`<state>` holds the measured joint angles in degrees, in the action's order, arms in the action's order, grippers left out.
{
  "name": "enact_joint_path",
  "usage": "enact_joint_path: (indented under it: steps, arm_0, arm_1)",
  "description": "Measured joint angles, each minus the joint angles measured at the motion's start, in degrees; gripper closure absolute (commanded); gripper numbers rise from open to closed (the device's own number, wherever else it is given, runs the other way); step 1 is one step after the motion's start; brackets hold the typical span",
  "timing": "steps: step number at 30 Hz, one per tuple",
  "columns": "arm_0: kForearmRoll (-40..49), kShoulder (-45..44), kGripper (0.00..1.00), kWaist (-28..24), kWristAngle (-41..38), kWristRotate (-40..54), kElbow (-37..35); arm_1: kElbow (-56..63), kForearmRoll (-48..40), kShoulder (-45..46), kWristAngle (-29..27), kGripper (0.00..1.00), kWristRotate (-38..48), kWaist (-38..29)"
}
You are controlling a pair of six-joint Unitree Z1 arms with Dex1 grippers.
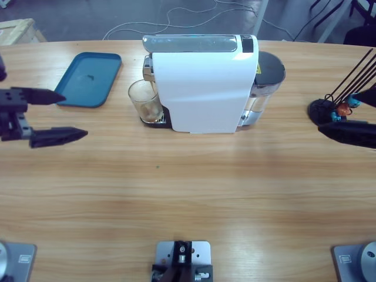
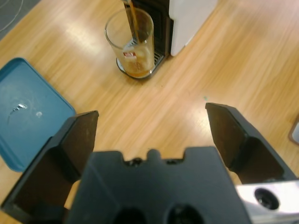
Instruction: Pour coffee
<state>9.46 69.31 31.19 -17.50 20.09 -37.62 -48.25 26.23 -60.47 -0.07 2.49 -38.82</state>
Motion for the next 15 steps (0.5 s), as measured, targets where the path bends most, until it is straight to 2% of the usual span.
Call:
enact_joint_path:
  steps: [15]
  arm_0:
    - [0.0, -1.68, 0.0, 0.03, -0.03, 0.0, 0.56]
  arm_1:
    - [0.01, -1.2, -0.01, -0.42, 0.0, -0.01, 0.0]
